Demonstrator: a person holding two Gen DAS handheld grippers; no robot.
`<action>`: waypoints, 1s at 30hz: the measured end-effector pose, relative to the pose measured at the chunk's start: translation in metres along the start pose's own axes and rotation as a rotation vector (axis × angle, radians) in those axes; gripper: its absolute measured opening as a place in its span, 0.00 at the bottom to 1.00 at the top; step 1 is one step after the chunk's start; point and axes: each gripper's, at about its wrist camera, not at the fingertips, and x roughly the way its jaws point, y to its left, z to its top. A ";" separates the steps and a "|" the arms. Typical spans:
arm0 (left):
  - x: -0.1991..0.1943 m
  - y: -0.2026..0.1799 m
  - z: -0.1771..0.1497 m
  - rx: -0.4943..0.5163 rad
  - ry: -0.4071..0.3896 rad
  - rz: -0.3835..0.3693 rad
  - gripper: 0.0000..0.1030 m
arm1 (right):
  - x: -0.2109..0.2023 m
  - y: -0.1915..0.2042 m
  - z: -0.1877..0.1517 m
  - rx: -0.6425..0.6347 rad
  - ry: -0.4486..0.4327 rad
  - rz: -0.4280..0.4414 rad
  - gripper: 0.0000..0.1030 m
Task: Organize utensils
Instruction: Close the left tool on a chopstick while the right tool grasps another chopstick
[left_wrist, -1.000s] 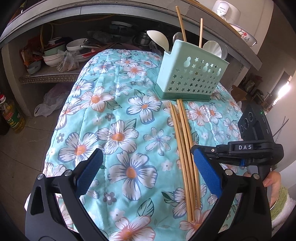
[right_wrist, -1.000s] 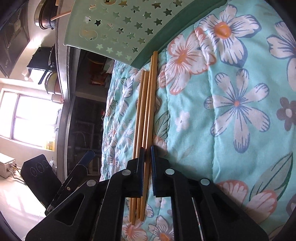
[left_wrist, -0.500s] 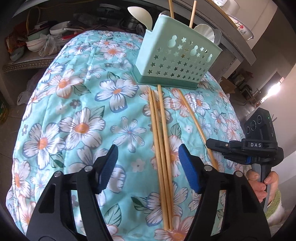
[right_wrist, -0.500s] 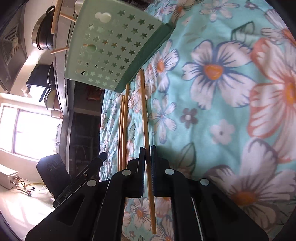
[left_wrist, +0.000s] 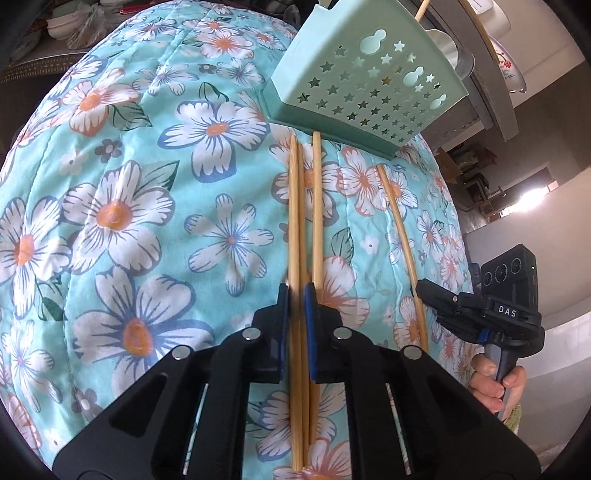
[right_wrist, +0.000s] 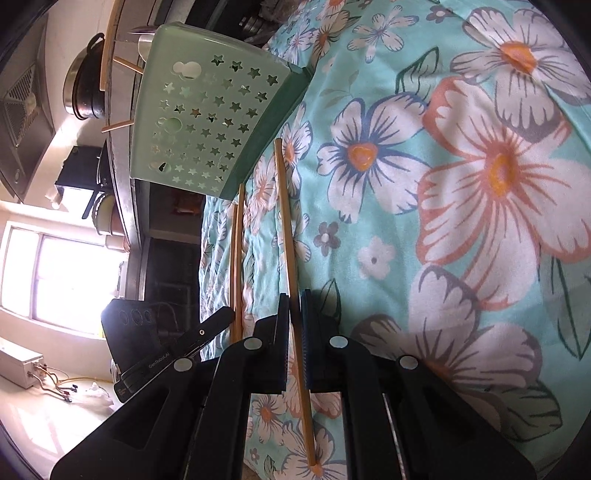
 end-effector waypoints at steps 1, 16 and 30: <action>0.000 -0.001 -0.001 -0.006 -0.002 -0.006 0.05 | 0.000 0.000 0.000 -0.001 -0.001 0.001 0.06; -0.044 0.012 -0.012 -0.067 -0.063 0.005 0.05 | -0.002 0.001 -0.002 -0.005 -0.004 -0.004 0.06; -0.054 0.014 -0.006 0.062 -0.045 0.237 0.19 | -0.011 0.028 -0.002 -0.135 0.007 -0.194 0.07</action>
